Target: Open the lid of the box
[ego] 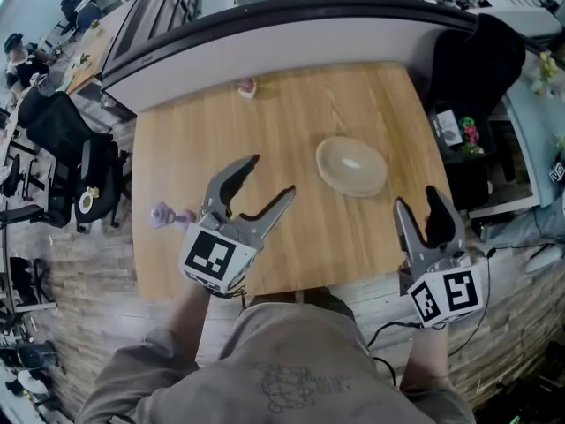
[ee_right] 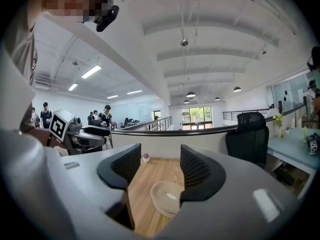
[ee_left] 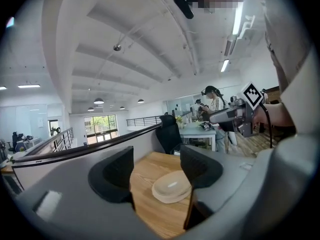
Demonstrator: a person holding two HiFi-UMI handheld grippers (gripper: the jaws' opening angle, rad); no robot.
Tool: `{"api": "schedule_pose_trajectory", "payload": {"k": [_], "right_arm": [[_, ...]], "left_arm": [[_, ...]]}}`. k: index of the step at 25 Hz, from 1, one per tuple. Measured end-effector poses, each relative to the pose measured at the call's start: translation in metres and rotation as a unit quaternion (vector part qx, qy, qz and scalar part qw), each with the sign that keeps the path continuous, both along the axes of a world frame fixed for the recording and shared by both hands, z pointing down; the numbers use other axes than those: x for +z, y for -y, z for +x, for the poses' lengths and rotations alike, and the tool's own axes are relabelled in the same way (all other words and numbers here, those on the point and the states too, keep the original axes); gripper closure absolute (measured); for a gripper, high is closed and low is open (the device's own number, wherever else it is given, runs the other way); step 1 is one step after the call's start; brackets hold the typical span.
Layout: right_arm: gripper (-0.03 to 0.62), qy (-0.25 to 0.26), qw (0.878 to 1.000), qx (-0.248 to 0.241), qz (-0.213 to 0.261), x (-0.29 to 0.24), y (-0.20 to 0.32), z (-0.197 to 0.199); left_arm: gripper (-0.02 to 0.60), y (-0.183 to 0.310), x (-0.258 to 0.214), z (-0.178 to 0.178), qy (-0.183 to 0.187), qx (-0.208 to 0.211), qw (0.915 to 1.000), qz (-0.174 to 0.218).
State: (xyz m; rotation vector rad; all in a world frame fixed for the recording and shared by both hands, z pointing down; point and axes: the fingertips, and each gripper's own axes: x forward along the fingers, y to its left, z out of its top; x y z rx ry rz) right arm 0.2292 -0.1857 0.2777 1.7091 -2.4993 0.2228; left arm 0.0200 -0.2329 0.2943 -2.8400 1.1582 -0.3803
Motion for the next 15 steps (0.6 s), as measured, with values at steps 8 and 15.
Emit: {"api": "schedule_pose_trajectory", "payload": {"k": [8, 15], "right_arm": [[0.364, -0.005, 1.000, -0.002, -0.025, 0.028, 0.028, -0.021], [0.364, -0.037, 0.997, -0.016, -0.063, 0.079, 0.058, -0.040]], "left_arm": [[0.290, 0.048, 0.050, 0.010, 0.036, 0.077, 0.9964, 0.004], [0.287, 0.093, 0.134, 0.023, 0.088, 0.115, 0.9880, -0.053]]}}
